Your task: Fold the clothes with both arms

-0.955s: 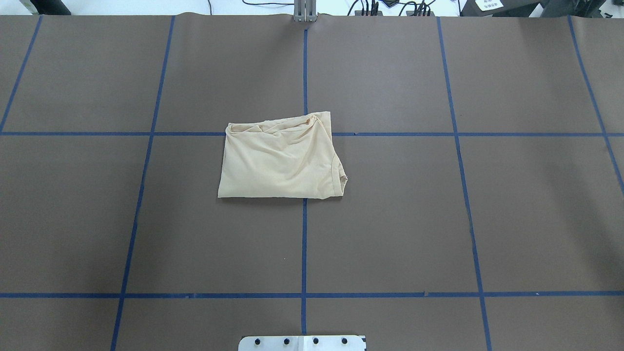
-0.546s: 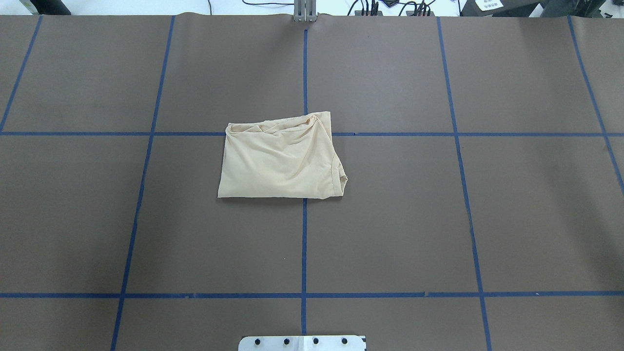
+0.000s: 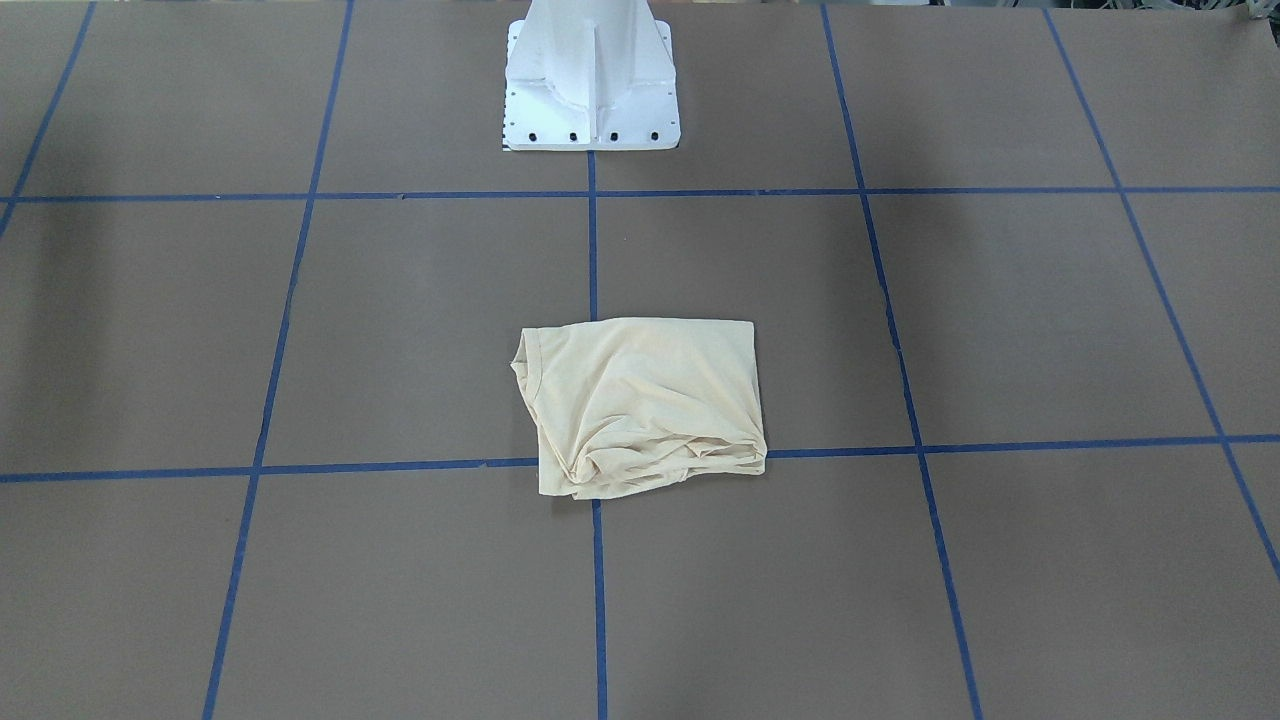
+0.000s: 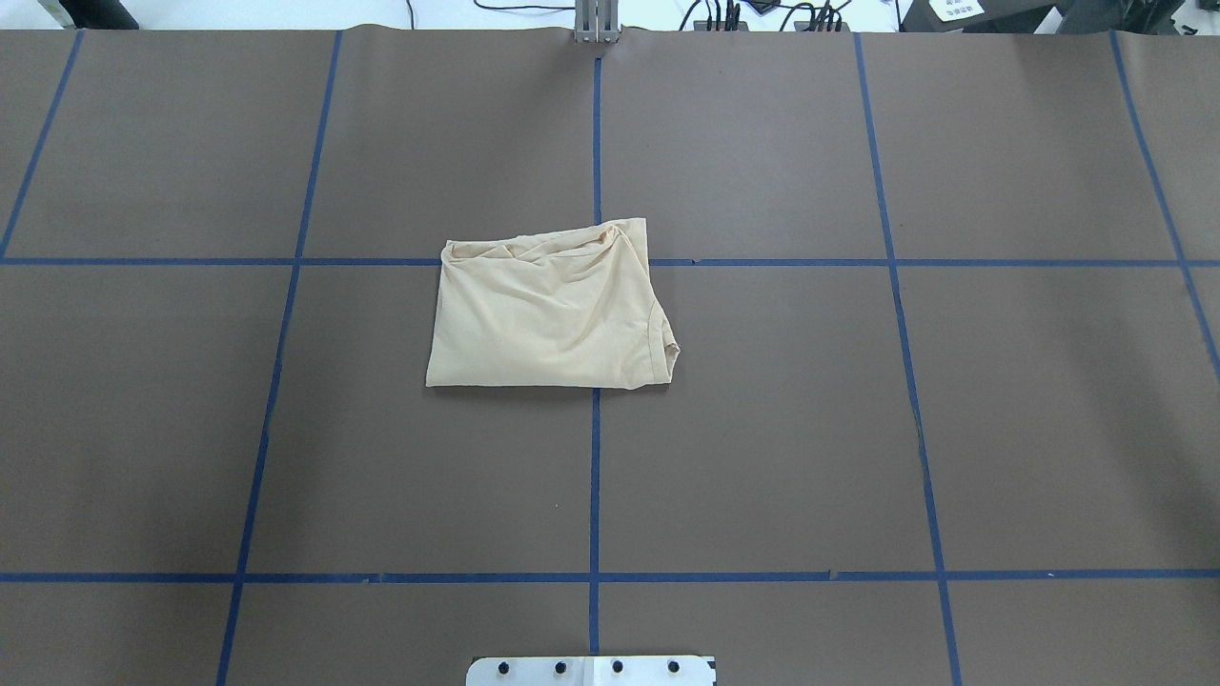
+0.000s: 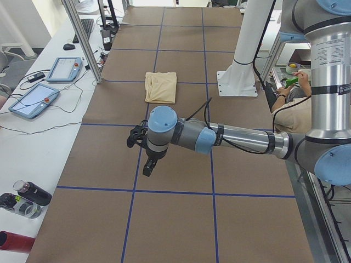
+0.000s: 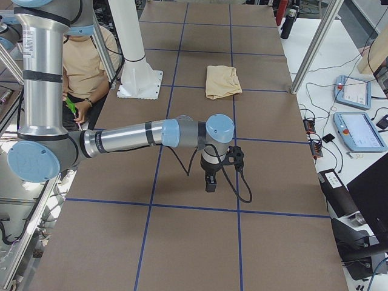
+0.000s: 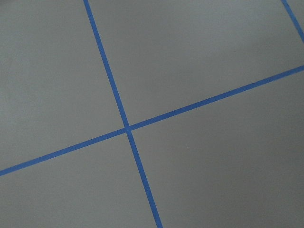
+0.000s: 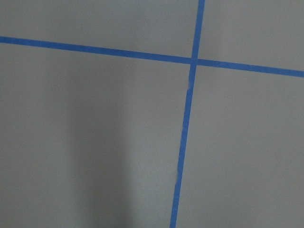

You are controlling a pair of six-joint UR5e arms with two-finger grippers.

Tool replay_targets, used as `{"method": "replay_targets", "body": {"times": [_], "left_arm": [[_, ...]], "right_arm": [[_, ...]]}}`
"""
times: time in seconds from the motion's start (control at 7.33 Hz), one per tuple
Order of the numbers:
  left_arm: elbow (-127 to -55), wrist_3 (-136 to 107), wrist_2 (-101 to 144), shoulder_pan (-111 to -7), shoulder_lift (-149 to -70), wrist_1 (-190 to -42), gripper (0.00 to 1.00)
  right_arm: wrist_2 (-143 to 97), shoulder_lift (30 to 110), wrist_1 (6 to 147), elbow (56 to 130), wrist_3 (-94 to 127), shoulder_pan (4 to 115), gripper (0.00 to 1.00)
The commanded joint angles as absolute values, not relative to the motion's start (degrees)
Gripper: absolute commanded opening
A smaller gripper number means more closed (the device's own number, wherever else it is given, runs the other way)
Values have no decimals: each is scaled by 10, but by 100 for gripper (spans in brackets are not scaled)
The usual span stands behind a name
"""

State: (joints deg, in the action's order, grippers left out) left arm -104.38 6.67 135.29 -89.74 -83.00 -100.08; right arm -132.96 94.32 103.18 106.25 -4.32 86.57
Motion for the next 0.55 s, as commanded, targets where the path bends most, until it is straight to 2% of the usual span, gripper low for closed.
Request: {"method": "replay_targets", "body": {"times": [0.0,0.41], "left_arm": [[-1035,67,1352,-897,-830,-1011,100],[-1031,69,1353,-897,-831,-1012,100]], "right_arm": [[-1331,943,1032,1064,-43,866,100],[-1331,943,1032,1068,-44,866,100]]}}
